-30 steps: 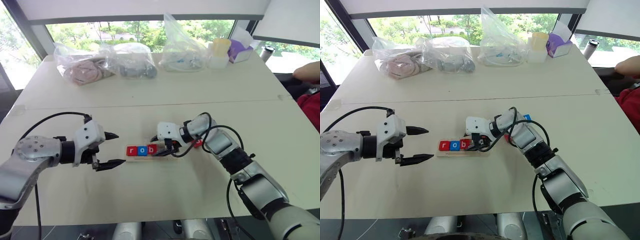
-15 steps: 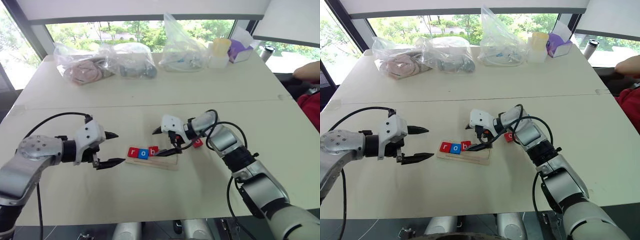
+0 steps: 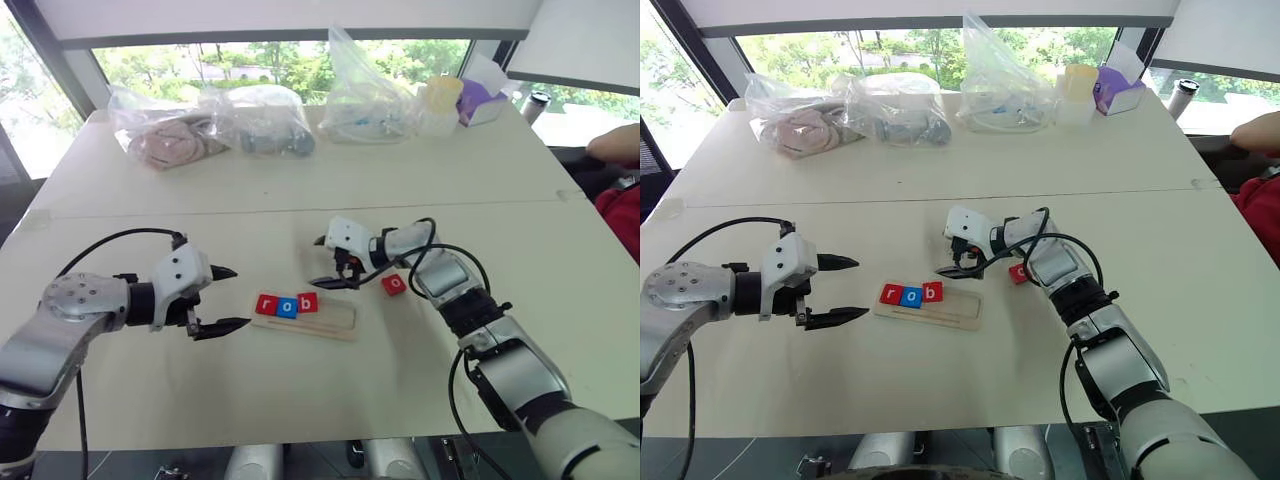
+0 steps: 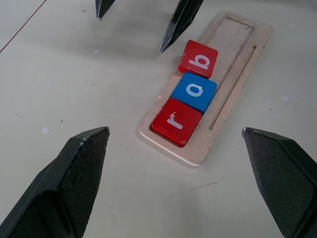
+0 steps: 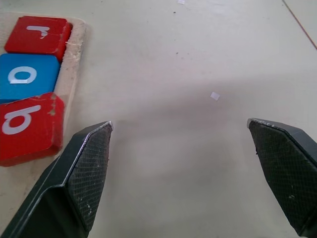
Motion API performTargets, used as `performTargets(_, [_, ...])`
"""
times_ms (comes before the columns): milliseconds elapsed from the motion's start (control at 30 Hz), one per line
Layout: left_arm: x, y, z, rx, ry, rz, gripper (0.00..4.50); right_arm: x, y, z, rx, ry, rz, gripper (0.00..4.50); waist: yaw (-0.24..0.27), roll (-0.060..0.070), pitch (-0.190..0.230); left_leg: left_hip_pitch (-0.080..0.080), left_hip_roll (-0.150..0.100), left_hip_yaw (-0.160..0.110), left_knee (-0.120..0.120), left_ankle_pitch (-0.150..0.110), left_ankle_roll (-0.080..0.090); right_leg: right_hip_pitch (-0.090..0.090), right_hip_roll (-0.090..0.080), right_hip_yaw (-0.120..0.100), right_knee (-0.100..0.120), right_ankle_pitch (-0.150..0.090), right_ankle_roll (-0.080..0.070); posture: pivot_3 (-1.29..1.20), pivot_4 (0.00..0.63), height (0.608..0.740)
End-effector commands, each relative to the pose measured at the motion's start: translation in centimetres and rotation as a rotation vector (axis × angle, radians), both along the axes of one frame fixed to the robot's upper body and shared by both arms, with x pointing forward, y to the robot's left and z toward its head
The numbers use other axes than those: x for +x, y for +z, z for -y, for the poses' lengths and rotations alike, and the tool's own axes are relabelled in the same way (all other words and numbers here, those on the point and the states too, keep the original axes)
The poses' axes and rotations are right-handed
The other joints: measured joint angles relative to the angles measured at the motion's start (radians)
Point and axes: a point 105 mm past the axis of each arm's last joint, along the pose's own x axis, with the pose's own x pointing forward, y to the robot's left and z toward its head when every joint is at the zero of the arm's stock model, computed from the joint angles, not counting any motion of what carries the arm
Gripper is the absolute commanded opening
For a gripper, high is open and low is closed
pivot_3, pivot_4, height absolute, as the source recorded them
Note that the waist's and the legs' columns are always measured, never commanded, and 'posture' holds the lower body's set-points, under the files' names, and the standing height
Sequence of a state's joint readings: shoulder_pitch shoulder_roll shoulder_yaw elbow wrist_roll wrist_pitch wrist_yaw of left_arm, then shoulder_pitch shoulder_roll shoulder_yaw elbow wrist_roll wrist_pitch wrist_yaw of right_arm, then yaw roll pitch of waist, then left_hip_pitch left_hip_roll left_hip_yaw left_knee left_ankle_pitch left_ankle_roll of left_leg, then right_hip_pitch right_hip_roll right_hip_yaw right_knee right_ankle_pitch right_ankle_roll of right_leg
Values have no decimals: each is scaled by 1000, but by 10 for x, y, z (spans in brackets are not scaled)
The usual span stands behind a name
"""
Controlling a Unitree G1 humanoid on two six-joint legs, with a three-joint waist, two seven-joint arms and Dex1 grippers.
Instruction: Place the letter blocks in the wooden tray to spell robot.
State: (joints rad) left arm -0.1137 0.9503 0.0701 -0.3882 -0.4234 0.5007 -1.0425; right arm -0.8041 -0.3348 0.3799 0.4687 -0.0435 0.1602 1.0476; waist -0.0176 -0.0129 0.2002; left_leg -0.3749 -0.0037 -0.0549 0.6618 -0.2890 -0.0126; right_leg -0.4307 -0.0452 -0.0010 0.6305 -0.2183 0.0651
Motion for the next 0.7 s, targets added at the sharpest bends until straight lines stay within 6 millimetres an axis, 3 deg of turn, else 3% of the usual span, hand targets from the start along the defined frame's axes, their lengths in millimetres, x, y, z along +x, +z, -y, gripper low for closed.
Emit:
performTargets(33, [1, 7, 2, -1, -12, 39, 4500, 0, 10, -6, 2, 44, 50, 4471, 0, 0, 0, 0, 0, 0, 0, 0, 0, 0, 0, 0, 0, 0, 0, 0, 150, 740])
performTargets(700, [4, 2, 7, -14, -15, 34, 4500, -27, 9, -11, 32, 112, -9, 4471, 0, 0, 0, 0, 0, 0, 0, 0, 0, 0, 0, 0, 0, 0, 0, 0, 150, 740])
